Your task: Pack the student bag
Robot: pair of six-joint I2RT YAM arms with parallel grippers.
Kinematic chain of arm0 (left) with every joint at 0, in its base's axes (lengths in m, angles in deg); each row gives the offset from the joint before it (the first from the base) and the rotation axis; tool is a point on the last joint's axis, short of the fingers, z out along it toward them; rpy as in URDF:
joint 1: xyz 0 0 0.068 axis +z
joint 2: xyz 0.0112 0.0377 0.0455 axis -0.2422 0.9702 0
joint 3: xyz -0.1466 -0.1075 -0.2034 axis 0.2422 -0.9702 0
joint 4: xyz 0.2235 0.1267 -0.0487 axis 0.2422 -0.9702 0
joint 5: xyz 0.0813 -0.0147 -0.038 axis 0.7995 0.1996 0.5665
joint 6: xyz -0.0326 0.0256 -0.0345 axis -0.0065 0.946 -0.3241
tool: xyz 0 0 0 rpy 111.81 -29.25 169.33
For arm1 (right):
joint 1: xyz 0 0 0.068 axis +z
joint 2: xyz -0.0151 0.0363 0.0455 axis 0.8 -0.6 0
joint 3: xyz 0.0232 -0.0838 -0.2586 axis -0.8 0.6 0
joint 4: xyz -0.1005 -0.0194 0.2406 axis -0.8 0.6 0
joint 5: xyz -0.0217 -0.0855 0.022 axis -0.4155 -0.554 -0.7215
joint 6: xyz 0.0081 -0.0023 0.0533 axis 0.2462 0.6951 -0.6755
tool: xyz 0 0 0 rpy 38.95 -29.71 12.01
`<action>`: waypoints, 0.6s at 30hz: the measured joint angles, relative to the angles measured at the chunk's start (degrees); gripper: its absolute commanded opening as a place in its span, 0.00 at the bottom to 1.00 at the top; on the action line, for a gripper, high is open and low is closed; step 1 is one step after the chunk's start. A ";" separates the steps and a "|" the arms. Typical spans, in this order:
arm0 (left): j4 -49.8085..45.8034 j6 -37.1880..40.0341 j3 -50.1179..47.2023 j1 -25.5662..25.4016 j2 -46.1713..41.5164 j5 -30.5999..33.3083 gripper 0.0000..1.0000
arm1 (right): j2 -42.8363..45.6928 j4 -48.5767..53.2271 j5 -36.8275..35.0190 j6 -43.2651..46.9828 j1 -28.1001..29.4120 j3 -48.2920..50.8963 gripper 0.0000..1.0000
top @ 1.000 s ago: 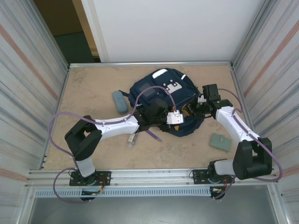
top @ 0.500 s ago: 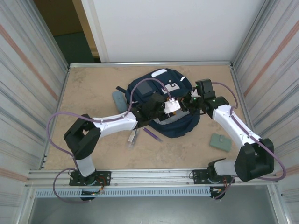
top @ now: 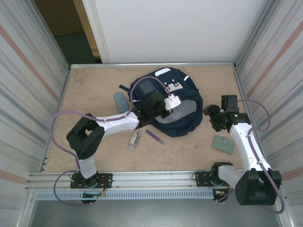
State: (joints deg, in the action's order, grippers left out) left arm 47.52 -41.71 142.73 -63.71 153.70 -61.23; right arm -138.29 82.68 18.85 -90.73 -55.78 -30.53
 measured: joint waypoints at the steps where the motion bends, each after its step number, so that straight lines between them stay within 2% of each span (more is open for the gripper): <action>1: 0.04 -0.15 0.00 0.22 0.00 0.02 0.00 | 0.20 1.03 -1.49 -0.02 -2.67 1.49 0.75; 6: 0.11 -1.14 -0.20 0.63 -0.02 -0.59 0.00 | 0.79 2.82 -8.55 -0.81 -15.30 9.38 0.78; 10: 0.22 -2.58 -1.16 1.27 -0.04 -2.73 0.00 | 0.96 1.95 -10.27 -1.20 -22.05 14.32 0.77; 14: 1.31 -4.04 -2.51 1.88 -0.55 -5.29 0.00 | -0.76 -0.96 -10.43 -0.74 -23.96 16.41 0.74; 18: 1.38 -5.07 -2.80 2.12 -0.63 -7.56 0.00 | -4.66 -4.04 -8.76 2.71 -23.80 15.74 0.62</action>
State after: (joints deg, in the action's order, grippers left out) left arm 48.90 -46.78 139.94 -61.59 153.06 -68.80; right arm -142.95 78.63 10.08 -88.02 -79.59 -14.80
